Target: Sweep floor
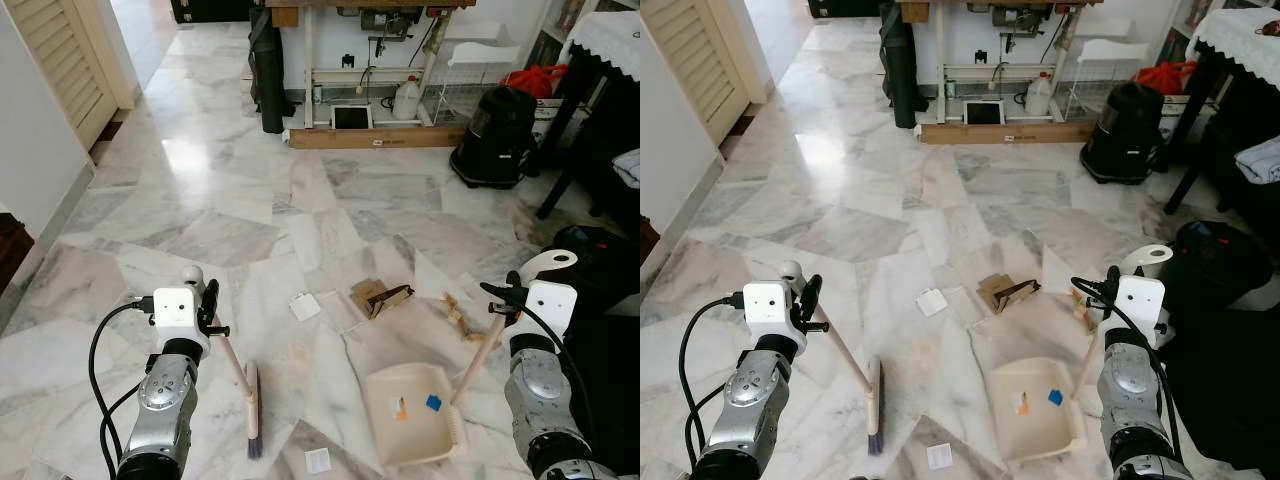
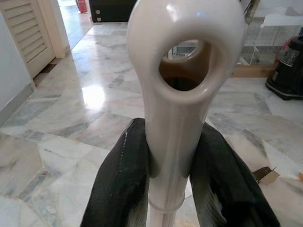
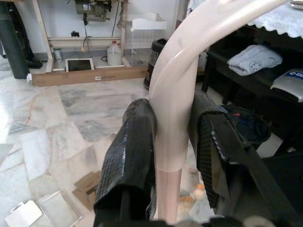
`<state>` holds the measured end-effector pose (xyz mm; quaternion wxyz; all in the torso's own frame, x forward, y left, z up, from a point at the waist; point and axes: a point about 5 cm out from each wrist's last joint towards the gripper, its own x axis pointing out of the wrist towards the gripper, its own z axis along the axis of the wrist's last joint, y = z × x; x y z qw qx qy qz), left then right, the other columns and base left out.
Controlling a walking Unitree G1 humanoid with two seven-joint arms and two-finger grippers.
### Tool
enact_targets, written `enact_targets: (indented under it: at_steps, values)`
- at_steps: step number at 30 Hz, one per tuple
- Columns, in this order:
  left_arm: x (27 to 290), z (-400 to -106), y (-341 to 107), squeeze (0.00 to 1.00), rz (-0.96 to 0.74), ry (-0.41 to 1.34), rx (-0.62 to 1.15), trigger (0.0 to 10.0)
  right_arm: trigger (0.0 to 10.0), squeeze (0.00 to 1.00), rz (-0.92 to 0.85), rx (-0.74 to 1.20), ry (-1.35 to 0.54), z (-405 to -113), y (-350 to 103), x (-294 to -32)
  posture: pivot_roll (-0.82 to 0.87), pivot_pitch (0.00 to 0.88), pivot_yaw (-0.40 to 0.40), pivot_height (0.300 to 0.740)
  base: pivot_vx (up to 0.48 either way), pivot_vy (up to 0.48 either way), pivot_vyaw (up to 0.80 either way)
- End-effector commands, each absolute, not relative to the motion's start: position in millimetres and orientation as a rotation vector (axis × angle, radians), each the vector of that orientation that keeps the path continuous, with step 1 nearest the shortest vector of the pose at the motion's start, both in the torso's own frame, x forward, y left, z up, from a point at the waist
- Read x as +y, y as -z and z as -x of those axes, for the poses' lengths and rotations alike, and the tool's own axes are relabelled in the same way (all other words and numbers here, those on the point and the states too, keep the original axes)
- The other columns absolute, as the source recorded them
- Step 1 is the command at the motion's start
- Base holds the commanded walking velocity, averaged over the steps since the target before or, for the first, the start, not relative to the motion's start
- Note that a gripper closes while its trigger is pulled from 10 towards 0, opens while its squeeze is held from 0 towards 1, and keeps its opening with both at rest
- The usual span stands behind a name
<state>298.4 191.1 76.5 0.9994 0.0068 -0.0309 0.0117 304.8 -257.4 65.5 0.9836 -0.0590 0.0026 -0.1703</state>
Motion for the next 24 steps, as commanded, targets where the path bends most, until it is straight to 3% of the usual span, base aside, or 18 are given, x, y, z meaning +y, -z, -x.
enact_targets:
  at_steps: [1, 18, 24]
  values:
    - [194, -300, -86, 0.0, -0.025, -0.025, -0.119, 10.0, 10.0, 0.0, 0.118, -0.033, 0.348, -308, -74, -258, -0.06, 0.024, 0.009, 0.74, -0.266, 0.0, 0.0]
    - [195, -300, -89, 0.0, -0.031, -0.022, -0.129, 10.0, 10.0, 0.0, 0.113, -0.044, 0.356, -313, -80, -259, -0.06, 0.005, 0.009, 0.74, -0.305, 0.0, 0.0]
    - [196, -301, -90, 0.0, -0.031, -0.026, -0.132, 10.0, 10.0, 0.0, 0.118, -0.057, 0.372, -314, -84, -263, -0.06, 0.0, 0.011, 0.74, 0.0, 0.0, 0.0]
